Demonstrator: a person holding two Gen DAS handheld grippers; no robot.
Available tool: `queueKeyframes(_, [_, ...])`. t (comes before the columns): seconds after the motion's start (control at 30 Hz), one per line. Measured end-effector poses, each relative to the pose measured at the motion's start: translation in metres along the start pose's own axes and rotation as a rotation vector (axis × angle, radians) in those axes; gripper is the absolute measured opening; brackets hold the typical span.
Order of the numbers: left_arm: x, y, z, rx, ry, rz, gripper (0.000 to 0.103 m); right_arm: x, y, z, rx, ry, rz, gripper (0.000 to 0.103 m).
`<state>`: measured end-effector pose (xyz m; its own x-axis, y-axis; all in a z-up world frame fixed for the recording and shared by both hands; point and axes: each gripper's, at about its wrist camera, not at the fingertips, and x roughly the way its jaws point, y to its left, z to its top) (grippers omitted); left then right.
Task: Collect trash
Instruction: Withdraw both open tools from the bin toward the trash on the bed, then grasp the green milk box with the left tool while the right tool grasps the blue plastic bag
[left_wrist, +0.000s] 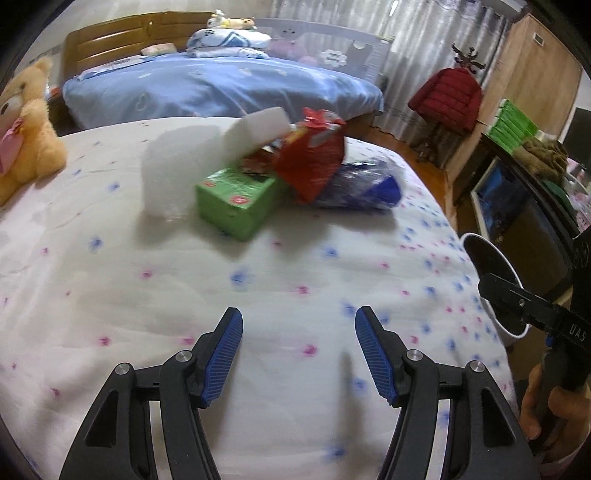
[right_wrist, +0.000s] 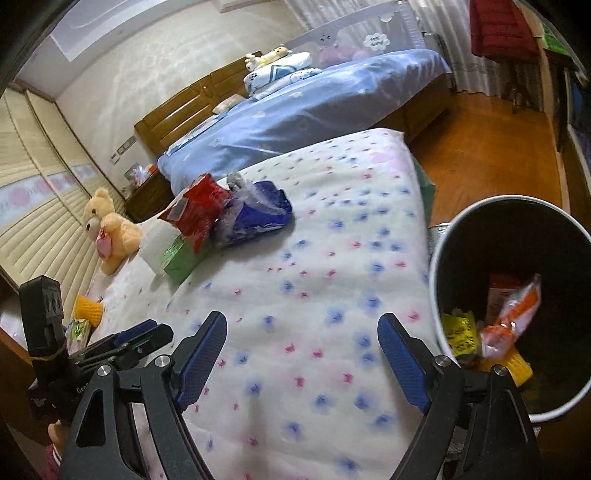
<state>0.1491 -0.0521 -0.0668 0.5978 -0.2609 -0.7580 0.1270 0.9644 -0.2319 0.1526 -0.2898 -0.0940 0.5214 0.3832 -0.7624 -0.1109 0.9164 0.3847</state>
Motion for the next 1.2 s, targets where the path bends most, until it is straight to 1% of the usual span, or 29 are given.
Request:
queueKeyframes(0.13, [0.001,0.013,0.010,-0.013,-0.006,0.022,0.067,0.012,0.005,0.003,-0.019,0.011,0.009,0.085])
queueKeyframes(0.27, [0.005,0.023,0.021,-0.013,-0.008,0.038,0.068,0.023,0.012,0.011,-0.050,0.014,0.018,0.085])
queueKeyframes(0.53, [0.027,0.035,0.049,0.020,0.007,0.071,0.068,0.051,0.020,0.039,-0.127,0.026,0.041,0.085])
queueKeyframes(0.73, [0.051,0.034,0.071,0.053,0.005,0.088,0.068,0.076,0.027,0.060,-0.182,0.050,0.078,0.085])
queueKeyframes(0.83, [0.061,0.036,0.078,0.056,0.006,0.096,0.068,0.087,0.032,0.069,-0.219,0.057,0.080,0.085])
queueKeyframes(1.03, [0.074,0.036,0.081,0.068,-0.001,0.085,0.068,0.105,0.036,0.080,-0.242,0.086,0.101,0.085])
queueKeyframes(1.07, [0.075,0.035,0.080,0.074,-0.001,0.088,0.067,0.107,0.037,0.080,-0.247,0.093,0.106,0.084])
queueKeyframes(1.13, [0.077,0.032,0.079,0.084,0.002,0.087,0.065,0.109,0.040,0.080,-0.258,0.094,0.095,0.076])
queueKeyframes(1.17, [0.077,0.032,0.079,0.087,-0.002,0.086,0.059,0.109,0.041,0.079,-0.263,0.097,0.096,0.072])
queueKeyframes(1.2, [0.077,0.031,0.079,0.090,-0.003,0.086,0.053,0.109,0.043,0.078,-0.270,0.095,0.089,0.071])
